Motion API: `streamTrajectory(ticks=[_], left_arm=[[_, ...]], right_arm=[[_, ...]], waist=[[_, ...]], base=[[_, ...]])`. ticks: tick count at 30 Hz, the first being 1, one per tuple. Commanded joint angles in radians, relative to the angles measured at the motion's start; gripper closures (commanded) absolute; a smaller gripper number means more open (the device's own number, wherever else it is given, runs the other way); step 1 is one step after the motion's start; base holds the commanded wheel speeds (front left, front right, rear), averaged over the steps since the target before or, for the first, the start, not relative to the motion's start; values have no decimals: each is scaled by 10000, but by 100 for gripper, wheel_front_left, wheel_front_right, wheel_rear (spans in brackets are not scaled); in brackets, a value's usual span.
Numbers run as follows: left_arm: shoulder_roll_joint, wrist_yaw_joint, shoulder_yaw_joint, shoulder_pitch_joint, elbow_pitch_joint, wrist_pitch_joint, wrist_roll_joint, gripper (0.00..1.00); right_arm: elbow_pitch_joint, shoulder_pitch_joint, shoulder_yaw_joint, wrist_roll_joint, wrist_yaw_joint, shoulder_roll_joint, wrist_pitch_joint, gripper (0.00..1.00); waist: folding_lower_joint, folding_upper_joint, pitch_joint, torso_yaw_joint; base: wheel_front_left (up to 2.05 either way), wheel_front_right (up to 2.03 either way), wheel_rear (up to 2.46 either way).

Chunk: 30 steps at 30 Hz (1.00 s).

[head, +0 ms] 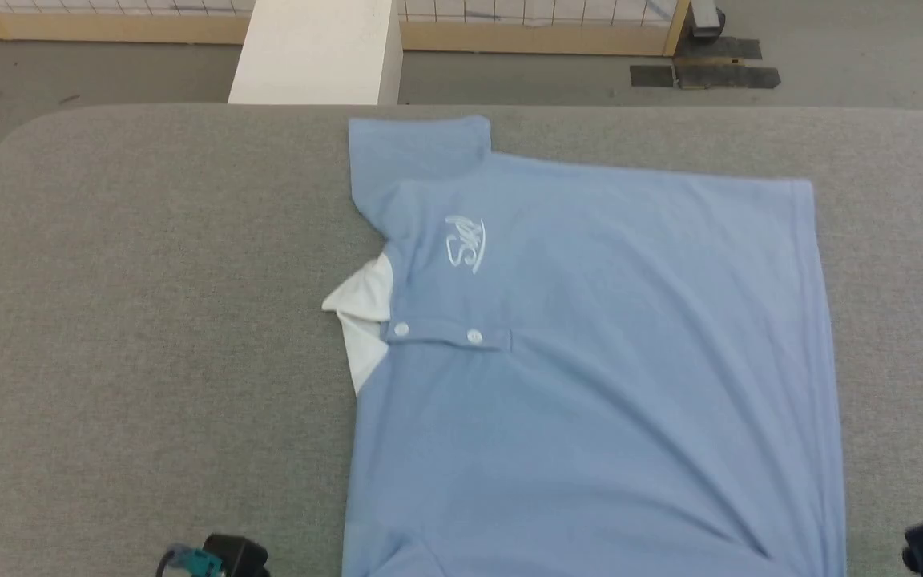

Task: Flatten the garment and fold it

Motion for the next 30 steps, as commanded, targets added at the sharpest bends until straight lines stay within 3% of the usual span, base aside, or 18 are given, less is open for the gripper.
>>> streamTrajectory(ticks=[1,10,18,24,30], left_arm=[[182,91,10,285,-134,31,-199,100],[512,162,641,187,-848,-945,96,100],[750,-50,1157,-1581,-1488,-869,1246,100],[475,-462,1732,-3322,-1234,-793,1787,100],[-173,-1051,2093,-4568,-65,-1021,1912,100]], right_arm=[[-7,417,-87,125,-15,24,317,100],[-943,587,-696,74,-15,352,161,100],[-1735,-1052,-782,-107,-15,-357,-60,100],[-1739,-2904,-477,-216,-15,-1064,-101,100],[-1127,-4431,142,-269,-15,-1435,-149,100]], waist=[[1,0,-98,31],[1,0,-139,57],[1,0,559,-70],[1,0,1528,-204],[1,0,2374,-268]], base=[[0,0,0],[0,0,0],[0,0,0],[0,0,0],[0,0,0]])
